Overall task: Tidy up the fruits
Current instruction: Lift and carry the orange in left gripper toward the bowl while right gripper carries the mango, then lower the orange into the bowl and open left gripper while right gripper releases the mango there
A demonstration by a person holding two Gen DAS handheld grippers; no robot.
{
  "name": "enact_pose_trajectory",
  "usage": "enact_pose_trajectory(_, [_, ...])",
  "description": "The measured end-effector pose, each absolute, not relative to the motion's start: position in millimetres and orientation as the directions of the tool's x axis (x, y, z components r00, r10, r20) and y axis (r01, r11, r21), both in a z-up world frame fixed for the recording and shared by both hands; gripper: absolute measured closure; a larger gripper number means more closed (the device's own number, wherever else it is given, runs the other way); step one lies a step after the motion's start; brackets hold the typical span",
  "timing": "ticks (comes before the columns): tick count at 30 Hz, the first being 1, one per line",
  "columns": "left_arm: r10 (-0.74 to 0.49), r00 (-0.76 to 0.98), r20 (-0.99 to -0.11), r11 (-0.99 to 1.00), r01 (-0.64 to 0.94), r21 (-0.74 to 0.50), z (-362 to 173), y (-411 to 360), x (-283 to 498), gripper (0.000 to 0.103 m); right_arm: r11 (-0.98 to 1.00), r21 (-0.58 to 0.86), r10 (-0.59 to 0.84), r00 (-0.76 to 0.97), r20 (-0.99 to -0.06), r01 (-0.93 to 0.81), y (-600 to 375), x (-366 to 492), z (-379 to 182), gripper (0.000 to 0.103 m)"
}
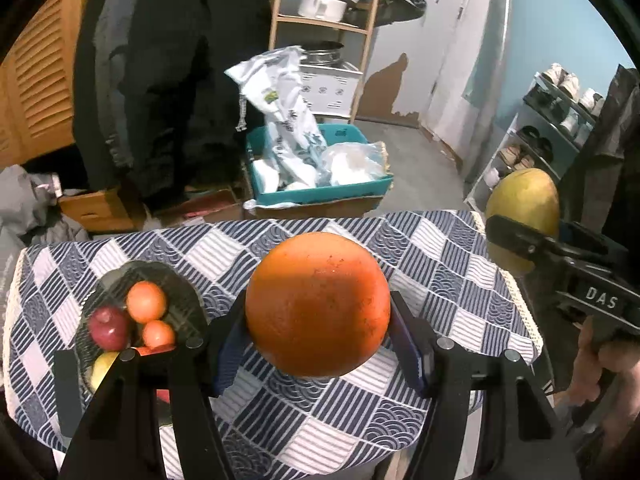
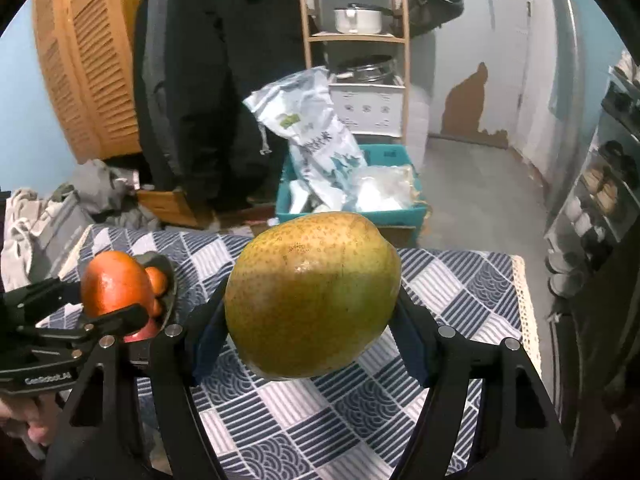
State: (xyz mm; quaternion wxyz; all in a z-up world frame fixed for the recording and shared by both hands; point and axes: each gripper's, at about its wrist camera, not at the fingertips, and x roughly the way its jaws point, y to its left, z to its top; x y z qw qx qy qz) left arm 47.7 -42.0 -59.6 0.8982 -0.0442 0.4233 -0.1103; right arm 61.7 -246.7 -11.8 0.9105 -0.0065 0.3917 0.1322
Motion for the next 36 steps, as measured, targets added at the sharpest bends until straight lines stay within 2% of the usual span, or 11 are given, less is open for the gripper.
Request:
enact_pose_trajectory(22, [-0.133, 0.648, -0.749, 0.981, -0.019, -0.191, -74.7, 55.1, 34.2, 0.036, 0.900, 0.112, 0.362, 0.581, -0.729, -0.421, -139.0, 72.7, -24.1, 0.029])
enact_pose_trajectory(36, [-0.062, 0.592, -0.803, 0.972, -0.146, -0.182, -117.3, 110.6, 35.9, 0.036, 0.850, 0.143, 0.415, 0.476, -0.776, -0.507, -62.1, 90.1, -62.4, 0.029])
